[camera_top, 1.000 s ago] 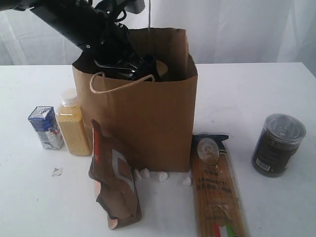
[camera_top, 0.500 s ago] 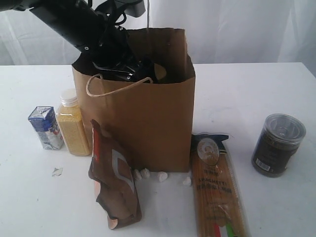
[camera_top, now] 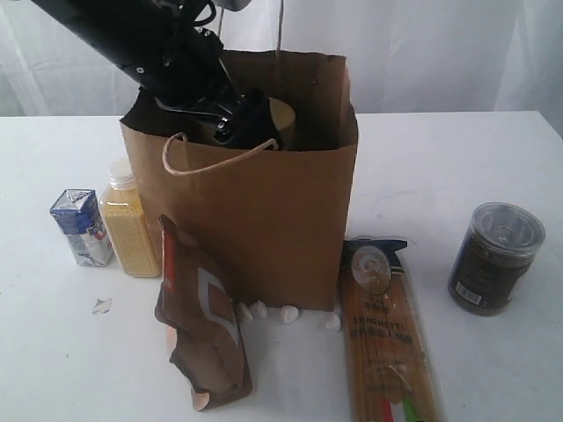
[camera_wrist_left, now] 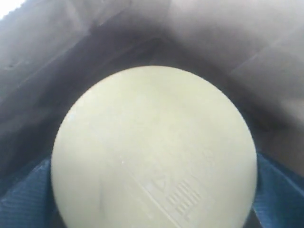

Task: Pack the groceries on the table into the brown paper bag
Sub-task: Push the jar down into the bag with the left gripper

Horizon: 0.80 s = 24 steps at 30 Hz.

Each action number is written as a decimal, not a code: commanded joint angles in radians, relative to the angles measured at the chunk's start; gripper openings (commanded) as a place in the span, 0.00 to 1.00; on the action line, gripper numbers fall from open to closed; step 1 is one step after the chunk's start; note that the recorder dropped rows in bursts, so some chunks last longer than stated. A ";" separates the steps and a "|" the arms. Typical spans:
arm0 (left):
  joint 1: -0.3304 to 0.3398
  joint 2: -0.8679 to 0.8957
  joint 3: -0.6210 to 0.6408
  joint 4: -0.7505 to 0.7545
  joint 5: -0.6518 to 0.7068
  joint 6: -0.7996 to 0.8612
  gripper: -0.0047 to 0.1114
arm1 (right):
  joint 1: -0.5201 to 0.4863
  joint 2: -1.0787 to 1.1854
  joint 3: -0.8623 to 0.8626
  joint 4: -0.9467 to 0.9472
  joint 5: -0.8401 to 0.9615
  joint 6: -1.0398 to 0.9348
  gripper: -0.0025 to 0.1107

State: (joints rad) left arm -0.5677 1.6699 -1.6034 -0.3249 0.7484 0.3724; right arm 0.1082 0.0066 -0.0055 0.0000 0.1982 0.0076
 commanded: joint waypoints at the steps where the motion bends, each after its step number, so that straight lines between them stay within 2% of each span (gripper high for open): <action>1: -0.004 -0.049 -0.003 -0.032 0.023 -0.006 0.75 | 0.001 -0.007 0.006 -0.007 -0.013 -0.008 0.07; 6: -0.004 -0.052 -0.001 -0.009 0.046 -0.012 0.75 | 0.001 -0.007 0.006 -0.007 -0.013 -0.008 0.07; 8: -0.004 -0.052 -0.001 -0.006 0.058 -0.012 0.80 | 0.001 -0.007 0.006 -0.007 -0.013 -0.008 0.07; 12: -0.004 -0.052 -0.001 -0.006 0.053 -0.013 0.95 | 0.001 -0.007 0.006 -0.007 -0.013 -0.008 0.07; 24: -0.004 -0.052 -0.001 -0.006 0.031 -0.017 0.95 | 0.001 -0.007 0.006 -0.007 -0.013 -0.008 0.07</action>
State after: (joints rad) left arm -0.5677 1.6356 -1.6034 -0.3122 0.7941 0.3685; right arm 0.1082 0.0066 -0.0055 0.0000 0.1982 0.0076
